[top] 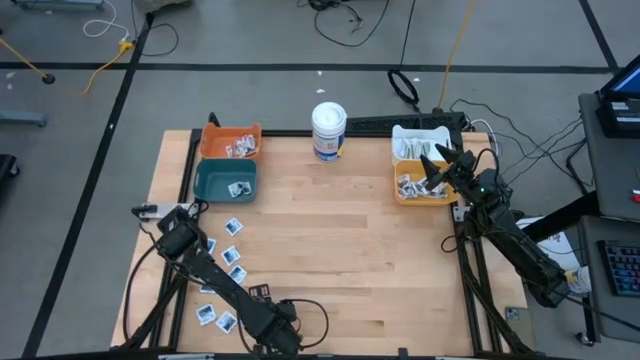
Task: Pick & Place First Aid Supplies
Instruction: Put the blue pad into the blue bin
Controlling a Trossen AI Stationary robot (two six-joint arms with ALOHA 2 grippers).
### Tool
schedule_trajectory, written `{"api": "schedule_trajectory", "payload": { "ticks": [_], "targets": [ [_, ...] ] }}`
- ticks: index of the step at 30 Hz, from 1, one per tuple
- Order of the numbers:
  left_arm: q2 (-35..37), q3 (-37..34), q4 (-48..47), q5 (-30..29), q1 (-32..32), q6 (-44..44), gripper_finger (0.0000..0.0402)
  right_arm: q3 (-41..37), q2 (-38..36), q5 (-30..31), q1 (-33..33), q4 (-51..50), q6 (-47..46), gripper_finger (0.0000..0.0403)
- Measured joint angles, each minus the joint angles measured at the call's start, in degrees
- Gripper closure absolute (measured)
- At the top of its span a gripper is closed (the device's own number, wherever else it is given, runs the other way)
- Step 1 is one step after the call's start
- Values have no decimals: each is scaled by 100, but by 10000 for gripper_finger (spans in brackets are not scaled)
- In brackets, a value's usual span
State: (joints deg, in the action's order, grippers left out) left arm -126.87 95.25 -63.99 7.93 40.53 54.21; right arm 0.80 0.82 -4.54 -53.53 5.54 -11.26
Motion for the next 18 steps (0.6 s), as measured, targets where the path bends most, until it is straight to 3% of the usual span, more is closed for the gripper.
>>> {"api": "schedule_trajectory", "payload": {
  "ticks": [6,9,15,18],
  "targets": [
    [-69,-3,194,-39,1,-163,193,1,0,-1,1,0,1,66],
    [-78,-5,237,-40,0,-164,238,2,0,1,0,0,-1,66],
    [-90,-21,289,-77,0,-308,368,1,0,0,-1,0,-1,66],
    [-92,-21,287,-62,-37,-266,391,-1,0,1,-1,0,1,66]
  ]
}}
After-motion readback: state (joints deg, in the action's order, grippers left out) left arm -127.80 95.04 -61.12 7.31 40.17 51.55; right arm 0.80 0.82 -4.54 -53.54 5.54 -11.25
